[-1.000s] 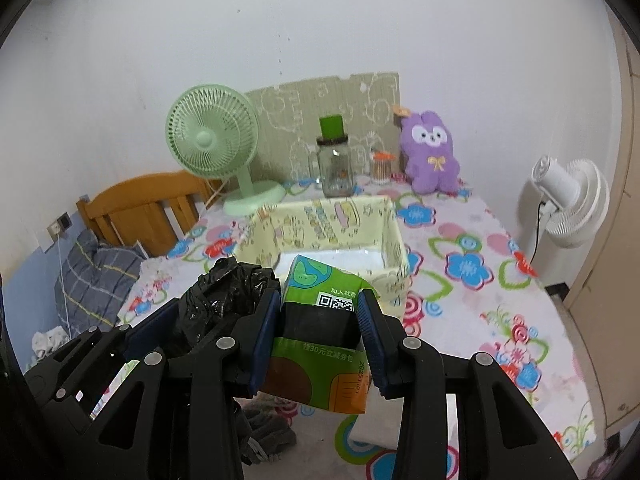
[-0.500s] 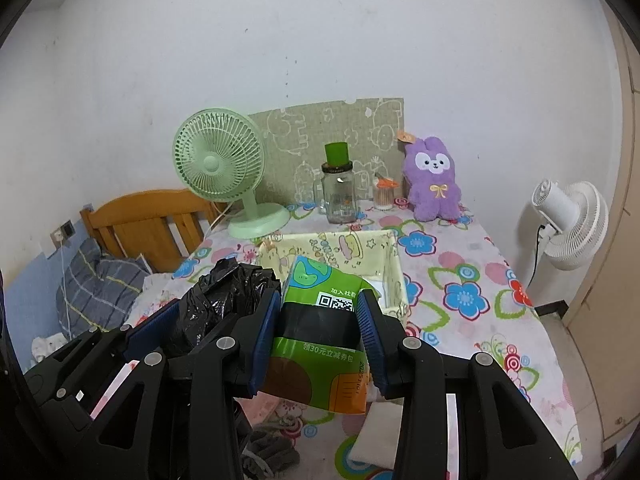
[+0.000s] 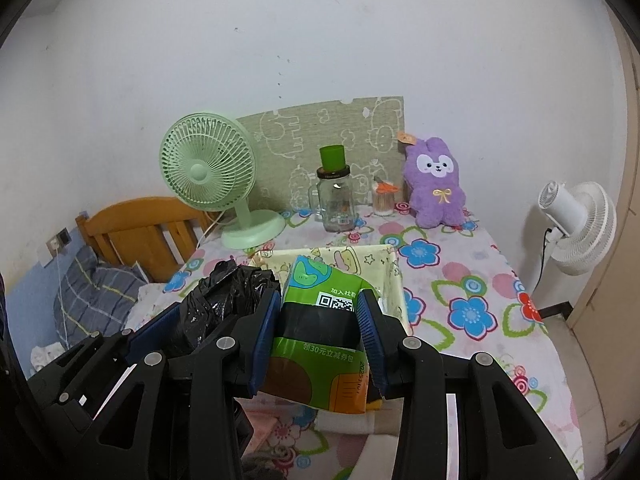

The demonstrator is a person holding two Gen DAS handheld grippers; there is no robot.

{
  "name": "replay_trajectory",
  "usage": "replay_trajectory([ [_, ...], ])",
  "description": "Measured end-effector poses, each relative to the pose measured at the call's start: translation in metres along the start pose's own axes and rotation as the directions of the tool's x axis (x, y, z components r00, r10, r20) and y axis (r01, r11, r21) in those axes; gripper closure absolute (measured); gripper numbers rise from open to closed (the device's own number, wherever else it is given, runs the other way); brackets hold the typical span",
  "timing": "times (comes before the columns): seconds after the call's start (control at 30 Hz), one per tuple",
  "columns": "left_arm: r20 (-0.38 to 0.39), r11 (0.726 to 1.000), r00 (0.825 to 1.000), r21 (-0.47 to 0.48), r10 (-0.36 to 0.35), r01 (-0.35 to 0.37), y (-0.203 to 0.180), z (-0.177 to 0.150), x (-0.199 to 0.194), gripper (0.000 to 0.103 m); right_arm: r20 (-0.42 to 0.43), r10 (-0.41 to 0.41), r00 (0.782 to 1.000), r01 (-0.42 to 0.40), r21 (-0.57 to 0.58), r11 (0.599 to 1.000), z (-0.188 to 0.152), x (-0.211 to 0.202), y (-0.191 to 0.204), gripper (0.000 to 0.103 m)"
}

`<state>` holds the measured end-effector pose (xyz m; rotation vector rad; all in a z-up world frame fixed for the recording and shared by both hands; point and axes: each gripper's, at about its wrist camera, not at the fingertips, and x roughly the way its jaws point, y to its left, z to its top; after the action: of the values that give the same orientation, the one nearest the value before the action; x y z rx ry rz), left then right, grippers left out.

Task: Organize soft objects
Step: 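Carry the black bag and green tissue pack over the fabric box with both tools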

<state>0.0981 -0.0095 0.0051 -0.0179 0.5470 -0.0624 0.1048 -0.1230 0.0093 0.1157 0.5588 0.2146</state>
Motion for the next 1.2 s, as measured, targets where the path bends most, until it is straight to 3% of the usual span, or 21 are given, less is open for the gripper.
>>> replay_trajectory([
  [0.87,-0.062,1.0,0.998,-0.007,0.009,-0.01,0.004,0.022,0.091,0.062,-0.057,-0.013,0.998,0.014,0.021,1.0,0.023,0.096,-0.023,0.059],
  [1.2,-0.146,1.0,0.989,-0.021,0.006,-0.009,0.005,0.014,0.132,0.061,-0.117,-0.019,0.993,0.022,0.027,0.999,0.017,0.136,-0.031,0.059],
])
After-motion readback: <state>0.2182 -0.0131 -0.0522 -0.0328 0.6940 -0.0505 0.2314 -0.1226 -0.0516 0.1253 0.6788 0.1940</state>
